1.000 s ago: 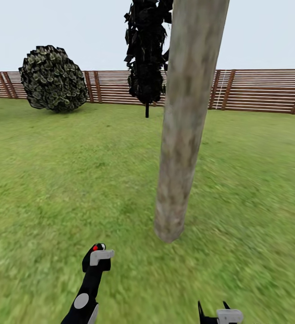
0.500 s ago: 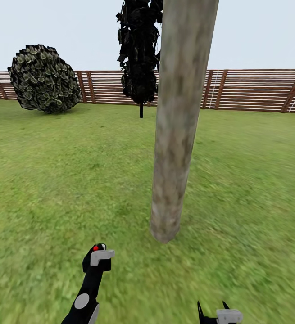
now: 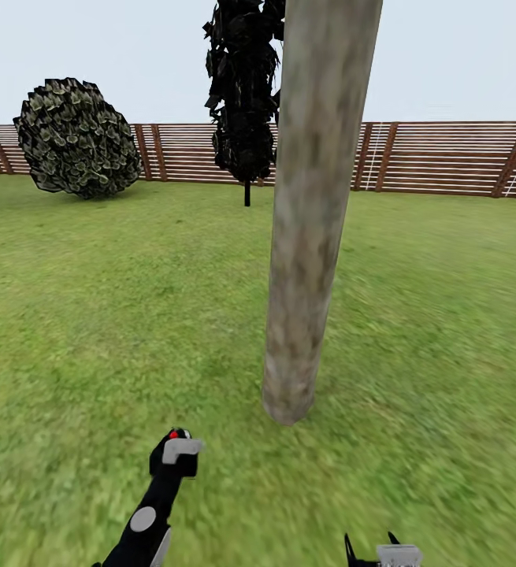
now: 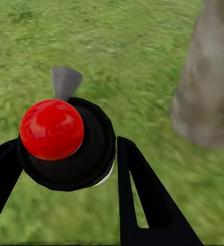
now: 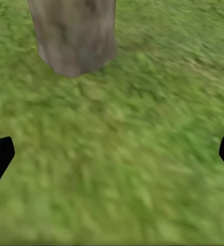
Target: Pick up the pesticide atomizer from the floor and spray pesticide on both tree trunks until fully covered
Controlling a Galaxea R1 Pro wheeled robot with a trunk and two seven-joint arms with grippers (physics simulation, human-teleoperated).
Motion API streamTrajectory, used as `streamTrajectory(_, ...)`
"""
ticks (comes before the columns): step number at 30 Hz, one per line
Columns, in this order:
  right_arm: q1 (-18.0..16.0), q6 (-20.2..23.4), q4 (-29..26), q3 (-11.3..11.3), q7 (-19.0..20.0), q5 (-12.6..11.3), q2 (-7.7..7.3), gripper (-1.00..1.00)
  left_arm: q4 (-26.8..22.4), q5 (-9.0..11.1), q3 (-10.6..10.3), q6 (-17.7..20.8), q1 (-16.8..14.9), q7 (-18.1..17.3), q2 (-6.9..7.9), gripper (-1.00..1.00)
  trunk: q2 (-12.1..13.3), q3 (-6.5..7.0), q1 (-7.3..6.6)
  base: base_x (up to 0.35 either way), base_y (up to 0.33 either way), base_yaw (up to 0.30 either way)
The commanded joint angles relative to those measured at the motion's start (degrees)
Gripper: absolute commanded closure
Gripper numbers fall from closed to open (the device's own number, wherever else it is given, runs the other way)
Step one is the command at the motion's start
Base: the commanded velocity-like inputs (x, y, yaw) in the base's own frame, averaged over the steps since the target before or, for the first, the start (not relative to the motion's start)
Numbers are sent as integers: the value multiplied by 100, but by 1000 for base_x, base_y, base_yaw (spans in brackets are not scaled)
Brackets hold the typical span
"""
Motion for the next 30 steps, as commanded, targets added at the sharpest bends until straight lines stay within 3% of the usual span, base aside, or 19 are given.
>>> streamTrajectory(1,-16,21,-38,1,3,134,-5,-100,-1,-73,1,140,-6,-187,26,100,0,0,0,0,0,0)
streamTrajectory(3,-84,62,-145,3,20,447,-14,-100,0,-234,4,288,-13,-552,97,100,0,0,0,0,0,0)
streamTrajectory(7,-388,737,-680,-3,176,1510,-17,-100,1,-742,32,489,-19,-1648,298,100,0,0,0,0,0,0)
streamTrajectory(10,-551,1434,-1134,-4,603,1802,12,-100,-1,-928,48,735,-20,-2209,435,100,0,0,0,0,0,0)
streamTrajectory(11,-614,1684,-1317,-4,918,1853,23,-100,0,-962,51,854,-20,-2430,529,100,0,0,0,0,0,0)
streamTrajectory(12,-865,2394,-1757,-4,2171,1921,49,-100,26,-983,56,1060,-19,-3302,902,100,0,0,0,0,0,0)
streamTrajectory(14,-1094,2834,-1905,-4,2945,1935,71,-100,42,-986,67,1108,-16,-4028,1138,100,0,0,0,0,0,0)
streamTrajectory(15,-1415,3230,-1975,-4,3750,1941,99,-100,50,-990,119,1141,-13,-4860,1386,100,0,0,0,0,0,0)
streamTrajectory(16,-1561,3345,-1993,-4,4150,1943,129,-100,52,-996,177,1178,-16,-5233,1475,100,0,0,0,0,0,0)
streamTrajectory(17,-1620,3387,-2010,-3,4385,1945,156,-100,53,-1003,206,1231,-17,-5428,1510,100,0,0,0,0,0,0)
streamTrajectory(18,-1714,3451,-2256,6,4902,1952,275,-100,54,-1168,218,1627,-19,-5799,1557,100,0,0,0,0,0,0)
streamTrajectory(19,-1740,3468,-2656,20,5222,1966,452,-100,54,-1883,207,1850,-20,-6022,1510,100,0,0,0,0,0,0)
streamTrajectory(20,-1741,3469,-2695,21,5279,1968,467,-100,54,-2028,208,1863,-20,-6103,1501,100,0,0,0,0,0,0)
streamTrajectory(21,-1743,3470,-2746,22,5495,1970,490,-100,54,-2277,212,1879,-22,-6416,1498,100,0,0,0,0,0,0)
streamTrajectory(26,-1744,3470,-2763,22,5717,1978,494,-100,59,-2354,205,1885,-201,-6757,1489,100,0,0,0,0,0,0)
streamTrajectory(30,-1744,3470,-2760,628,5762,2224,493,-100,55,-2715,136,1890,-391,-7087,1464,100,0,0,0,0,0,0)
